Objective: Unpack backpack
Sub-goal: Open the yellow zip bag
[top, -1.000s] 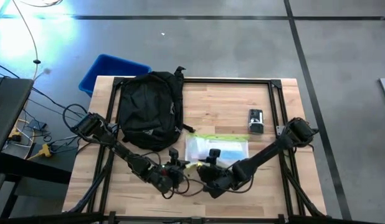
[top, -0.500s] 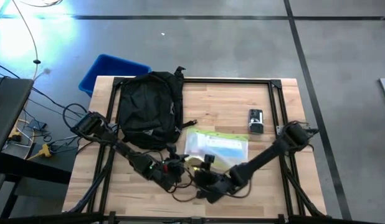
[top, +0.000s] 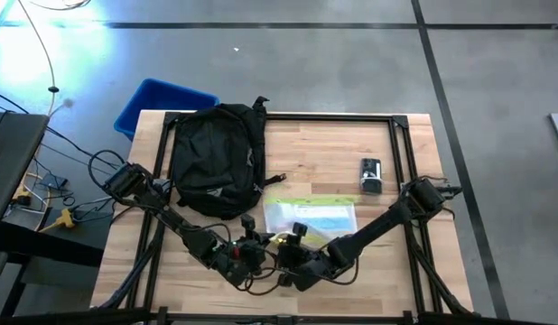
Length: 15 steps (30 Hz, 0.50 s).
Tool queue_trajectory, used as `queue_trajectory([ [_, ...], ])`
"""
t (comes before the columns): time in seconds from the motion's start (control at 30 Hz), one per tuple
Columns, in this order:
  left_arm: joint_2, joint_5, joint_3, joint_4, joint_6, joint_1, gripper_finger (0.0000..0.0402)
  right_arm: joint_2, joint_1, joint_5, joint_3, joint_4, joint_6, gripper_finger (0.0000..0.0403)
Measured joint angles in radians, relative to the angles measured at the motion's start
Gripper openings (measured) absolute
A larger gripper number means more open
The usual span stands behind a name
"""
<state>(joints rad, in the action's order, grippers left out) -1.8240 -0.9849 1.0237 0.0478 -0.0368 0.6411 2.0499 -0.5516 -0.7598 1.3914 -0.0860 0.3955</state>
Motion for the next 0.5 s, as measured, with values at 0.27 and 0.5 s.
queue_trajectory([
  [0.27,0.0,0.054,0.001,-0.038,-0.061,0.006,0.0,0.0,0.002,0.023,0.001,-0.047,0.025,0.001],
  [0.5,0.0,-0.068,0.002,-0.334,-0.045,0.037,0.0,-0.014,-0.004,0.025,0.003,-0.156,0.129,0.0],
])
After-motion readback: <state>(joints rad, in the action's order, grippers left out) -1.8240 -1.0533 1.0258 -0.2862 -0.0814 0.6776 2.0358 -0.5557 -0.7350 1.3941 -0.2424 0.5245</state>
